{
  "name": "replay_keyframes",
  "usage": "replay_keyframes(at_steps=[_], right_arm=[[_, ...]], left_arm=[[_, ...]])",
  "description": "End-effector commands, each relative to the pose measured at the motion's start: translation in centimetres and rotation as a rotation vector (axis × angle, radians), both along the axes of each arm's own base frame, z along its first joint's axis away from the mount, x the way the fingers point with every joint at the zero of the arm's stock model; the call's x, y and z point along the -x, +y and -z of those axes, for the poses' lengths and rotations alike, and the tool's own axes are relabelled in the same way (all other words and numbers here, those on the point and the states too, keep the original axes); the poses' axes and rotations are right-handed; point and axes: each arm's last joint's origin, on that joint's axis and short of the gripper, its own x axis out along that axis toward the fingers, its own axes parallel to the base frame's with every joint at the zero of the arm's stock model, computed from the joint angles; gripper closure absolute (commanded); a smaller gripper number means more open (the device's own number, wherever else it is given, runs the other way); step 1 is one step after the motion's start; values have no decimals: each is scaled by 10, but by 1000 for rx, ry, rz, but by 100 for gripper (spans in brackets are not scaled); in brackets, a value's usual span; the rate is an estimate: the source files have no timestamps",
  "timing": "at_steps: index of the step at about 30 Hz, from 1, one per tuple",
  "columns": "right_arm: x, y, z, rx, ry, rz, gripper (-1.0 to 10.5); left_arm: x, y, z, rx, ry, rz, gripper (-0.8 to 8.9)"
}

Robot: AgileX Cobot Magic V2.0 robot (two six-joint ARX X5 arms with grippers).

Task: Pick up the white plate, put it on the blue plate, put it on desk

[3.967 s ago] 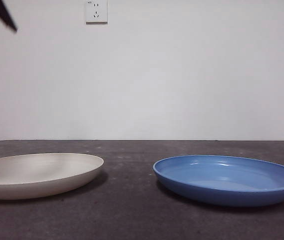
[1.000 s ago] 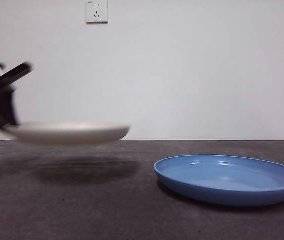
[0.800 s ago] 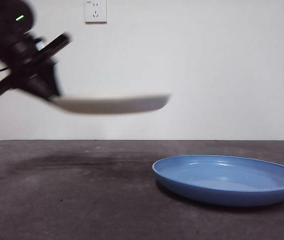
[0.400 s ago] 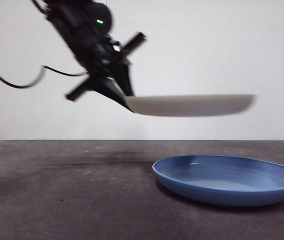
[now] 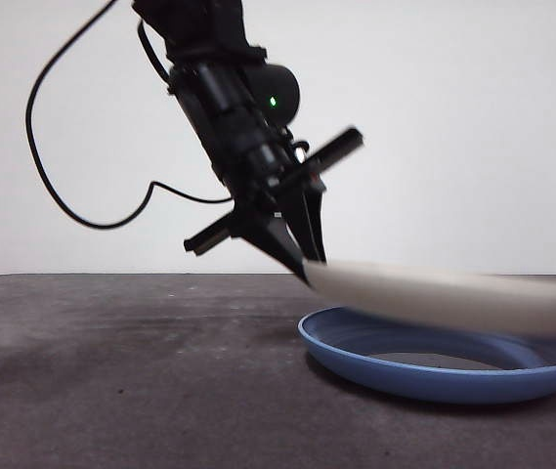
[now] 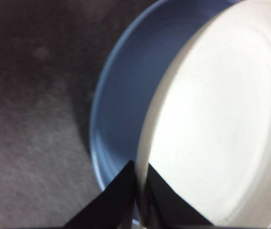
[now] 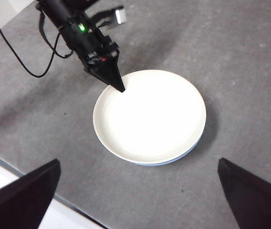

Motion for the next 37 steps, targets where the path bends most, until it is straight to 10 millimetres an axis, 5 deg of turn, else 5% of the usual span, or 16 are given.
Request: replay_keyframes(at_steps=[1, 26, 32, 37], right_arm=[[2, 0, -5, -13, -13, 4, 323], [2, 0, -6, -13, -19, 3, 323], [1, 0, -6, -14, -22, 4, 323], [1, 0, -6, -14, -21, 4, 323]], left_arm=[[-3, -7, 5, -8, -6, 3, 797], [-8, -13, 15, -18, -56, 2, 772], [-10, -15, 10, 29, -48, 10, 391], [-13, -15, 0, 37, -62, 17, 342]])
